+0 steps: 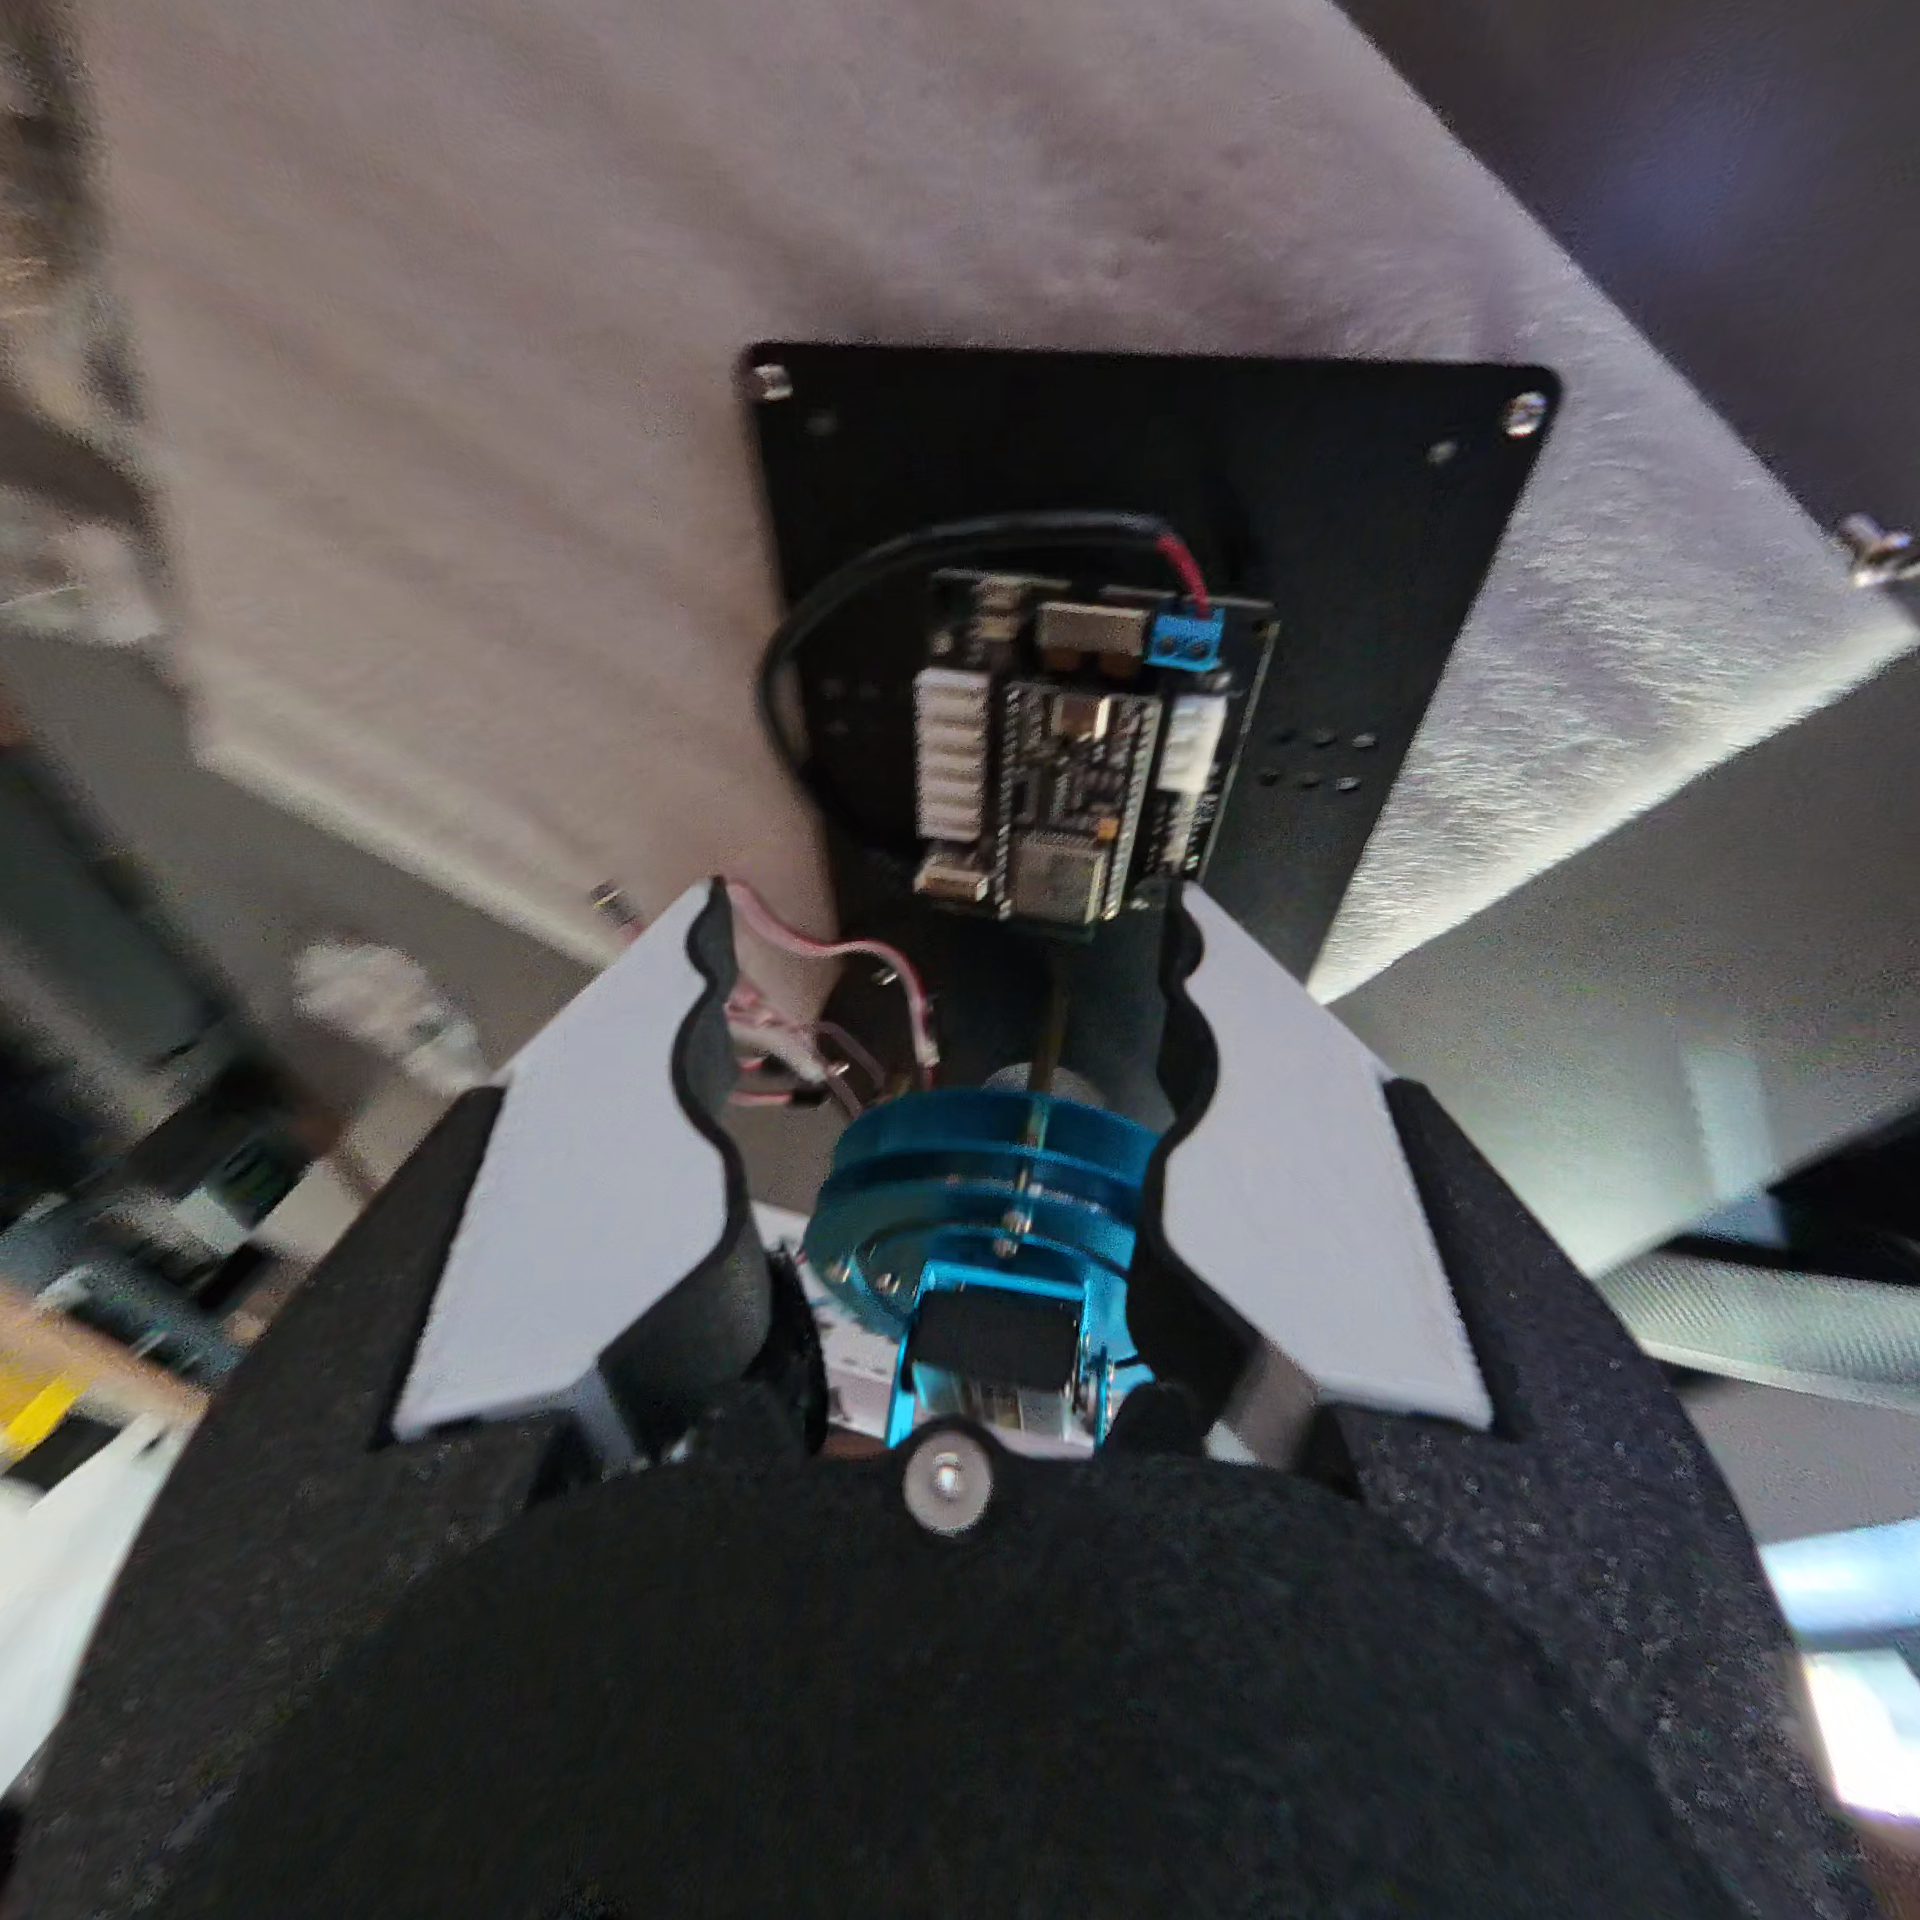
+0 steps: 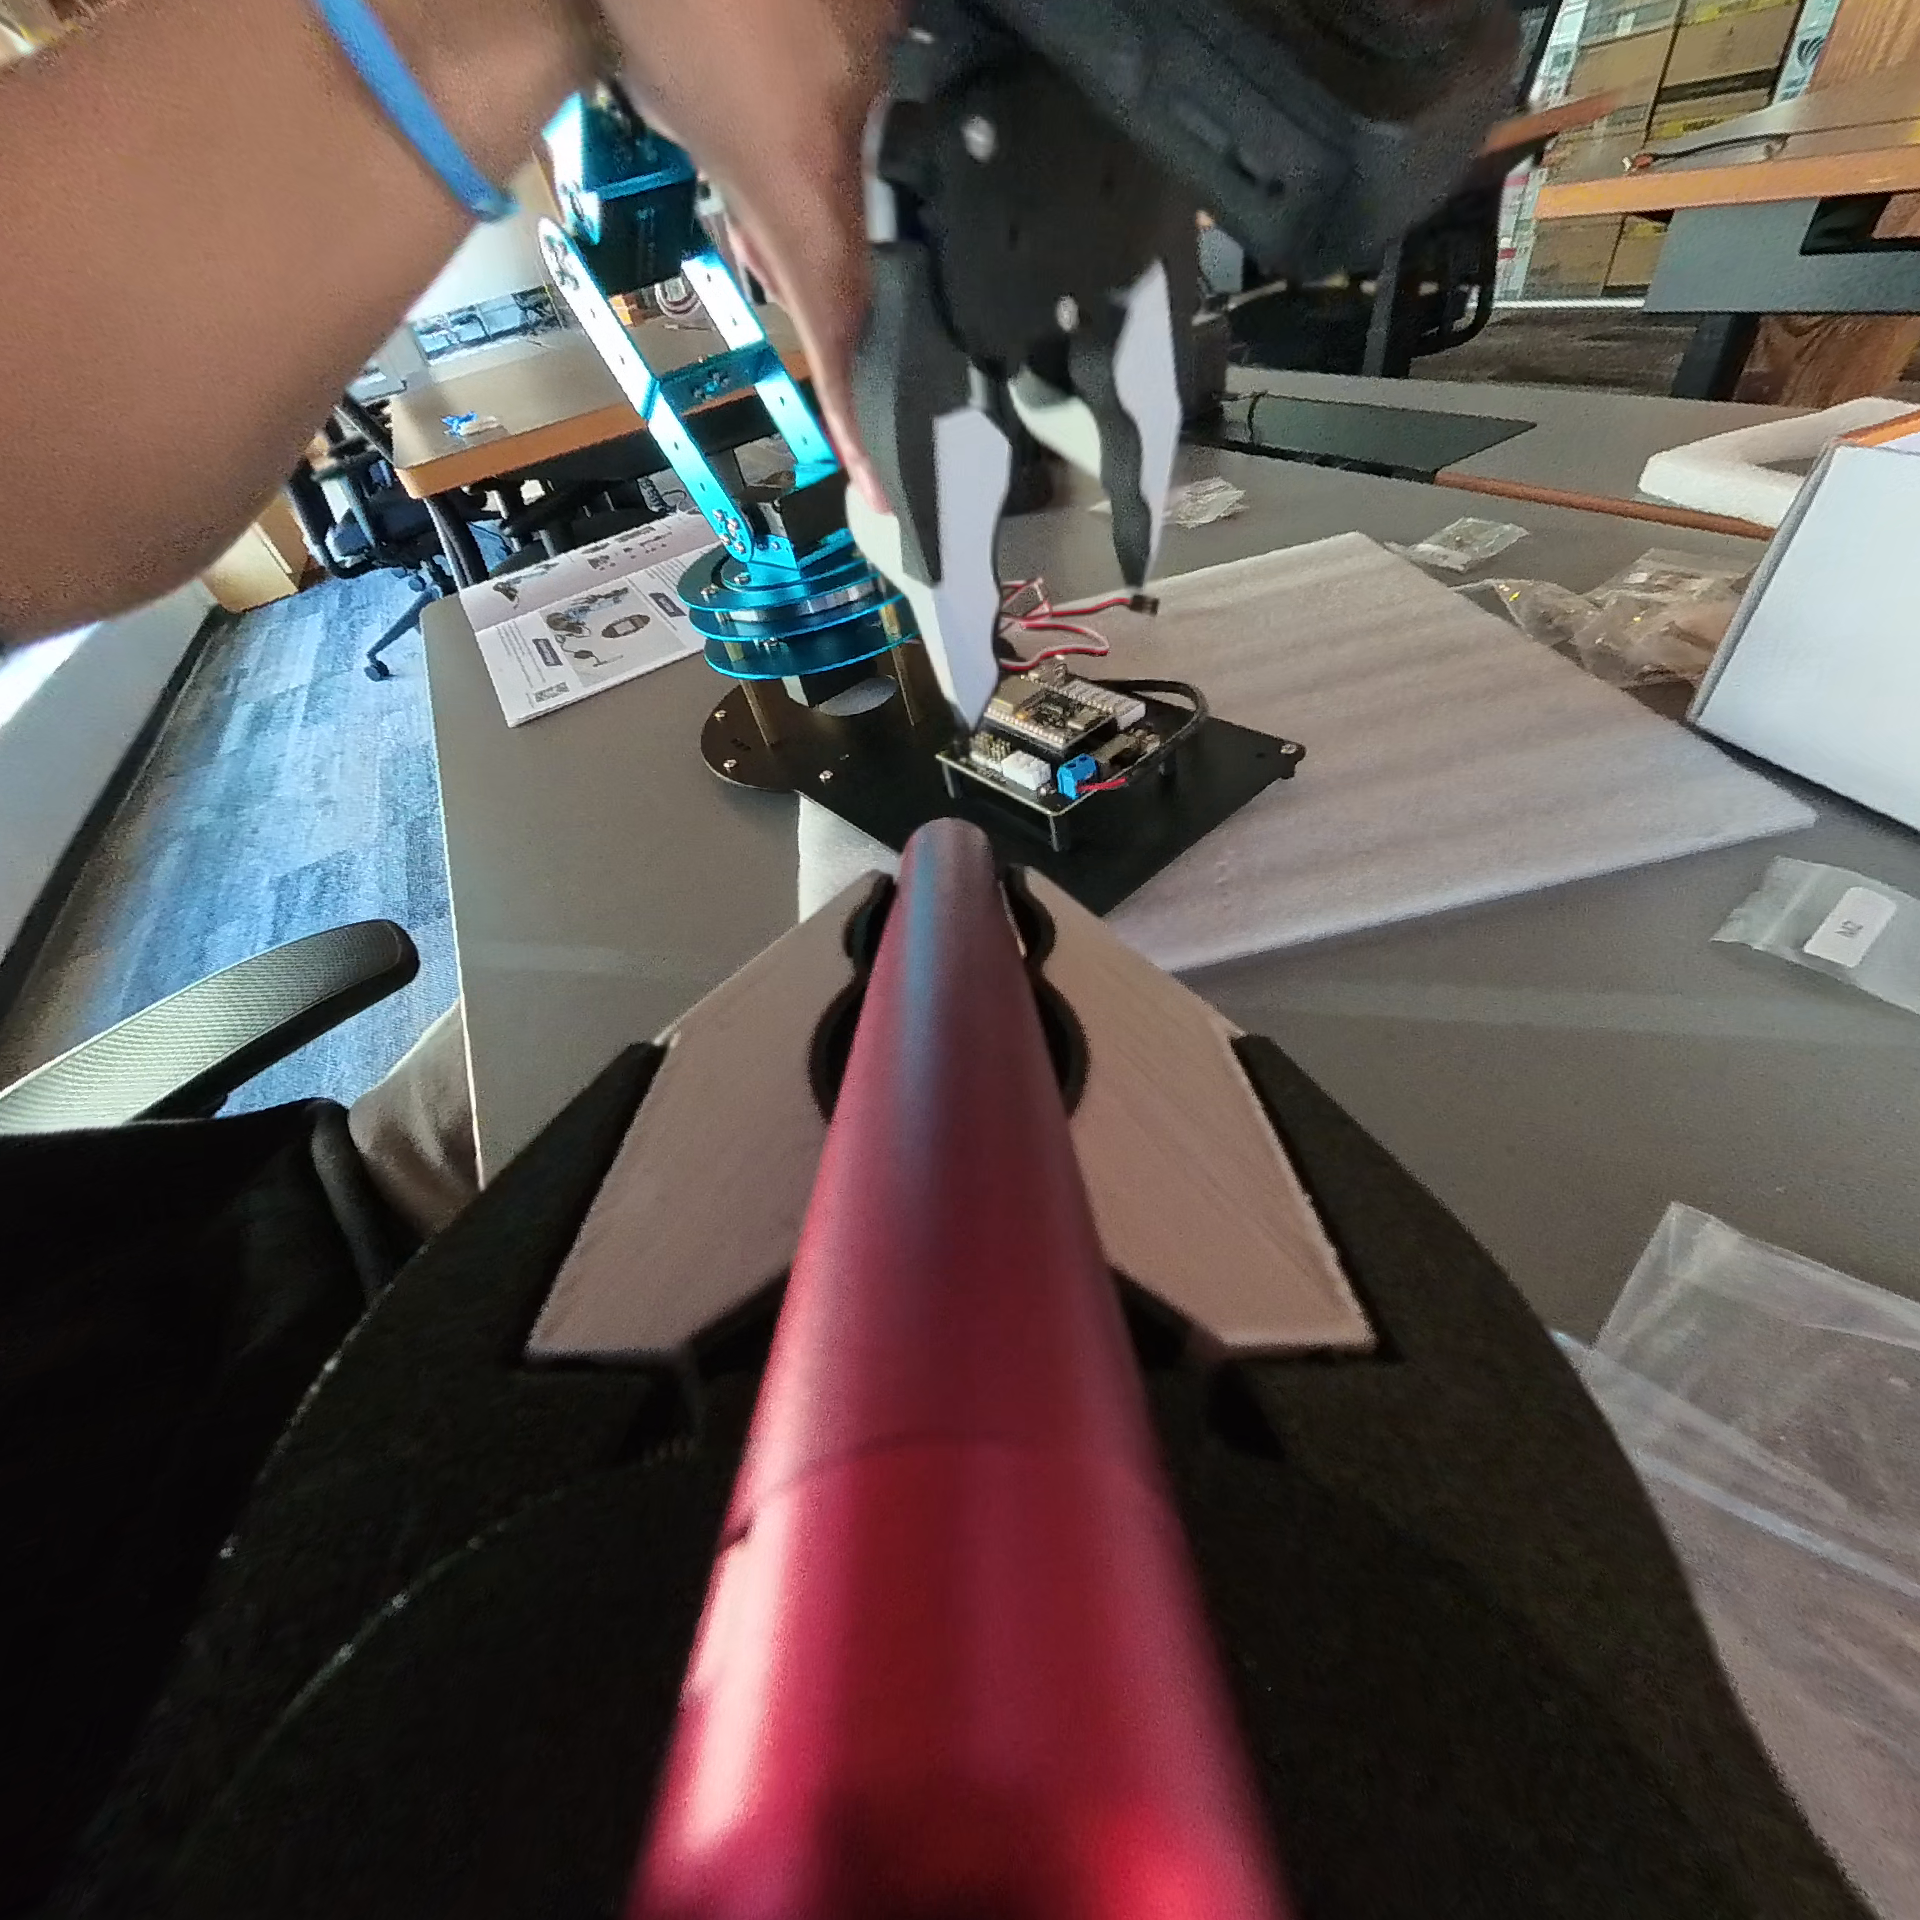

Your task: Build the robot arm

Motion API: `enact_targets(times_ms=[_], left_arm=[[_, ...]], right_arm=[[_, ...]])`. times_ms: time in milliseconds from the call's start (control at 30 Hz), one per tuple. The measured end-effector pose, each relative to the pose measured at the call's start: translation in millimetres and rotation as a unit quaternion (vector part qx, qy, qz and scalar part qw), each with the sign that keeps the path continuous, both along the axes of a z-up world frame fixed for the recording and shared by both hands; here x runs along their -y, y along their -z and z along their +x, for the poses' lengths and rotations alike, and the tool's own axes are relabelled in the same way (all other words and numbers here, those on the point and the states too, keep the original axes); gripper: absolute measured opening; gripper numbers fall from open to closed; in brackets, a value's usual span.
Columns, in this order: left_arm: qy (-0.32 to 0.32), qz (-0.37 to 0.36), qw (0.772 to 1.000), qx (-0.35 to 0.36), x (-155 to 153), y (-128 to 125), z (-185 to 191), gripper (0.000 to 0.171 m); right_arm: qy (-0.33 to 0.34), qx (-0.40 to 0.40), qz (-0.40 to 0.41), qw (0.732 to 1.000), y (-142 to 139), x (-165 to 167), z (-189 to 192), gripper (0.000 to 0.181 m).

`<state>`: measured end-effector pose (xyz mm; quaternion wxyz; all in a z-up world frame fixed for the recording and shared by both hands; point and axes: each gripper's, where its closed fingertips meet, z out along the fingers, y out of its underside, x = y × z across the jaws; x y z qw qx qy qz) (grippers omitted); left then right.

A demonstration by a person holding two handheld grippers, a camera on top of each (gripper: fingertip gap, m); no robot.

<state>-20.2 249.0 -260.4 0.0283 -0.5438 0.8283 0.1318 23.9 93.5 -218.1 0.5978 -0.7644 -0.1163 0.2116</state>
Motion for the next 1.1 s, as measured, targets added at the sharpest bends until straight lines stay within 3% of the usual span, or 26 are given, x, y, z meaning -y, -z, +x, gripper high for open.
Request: enact_targets(times_ms=[100,233,300,433,533,667,900,933,1100], left_arm=[[0.025,0.039,0.991,0.121,29,-35,11,0.077],[0.015,0.041,0.953,0.3,76,-63,2,0.067],[-0.005,0.021,0.936,0.351,91,-58,-21,0.063],[-0.052,-0.053,0.899,0.431,109,-23,-59,0.051],[-0.064,-0.111,0.845,0.519,121,-8,-69,0.049],[-0.049,-0.205,0.782,0.586,140,-12,-77,0.048],[-0.061,-0.161,0.704,0.689,101,-42,-78,0.043],[-0.06,-0.174,0.697,0.694,102,-44,-77,0.043],[-0.056,-0.215,0.702,0.677,107,-39,-74,0.044]], right_arm=[[0.008,0.018,0.007,1.0,-4,-4,6,0.021],[-0.017,0.025,0.009,1.0,-16,-16,6,0.021],[-0.042,0.047,0.0,0.998,-18,-27,6,0.021],[-0.133,0.098,-0.038,0.985,-13,-47,3,0.022],[-0.21,0.093,-0.051,0.972,-11,-60,-4,0.021],[-0.275,0.065,-0.049,0.958,-7,-72,-4,0.022],[-0.224,0.037,-0.059,0.972,6,-80,13,0.023],[-0.23,0.033,-0.063,0.971,7,-78,11,0.022],[-0.218,0.043,-0.084,0.971,18,-80,13,0.022]])
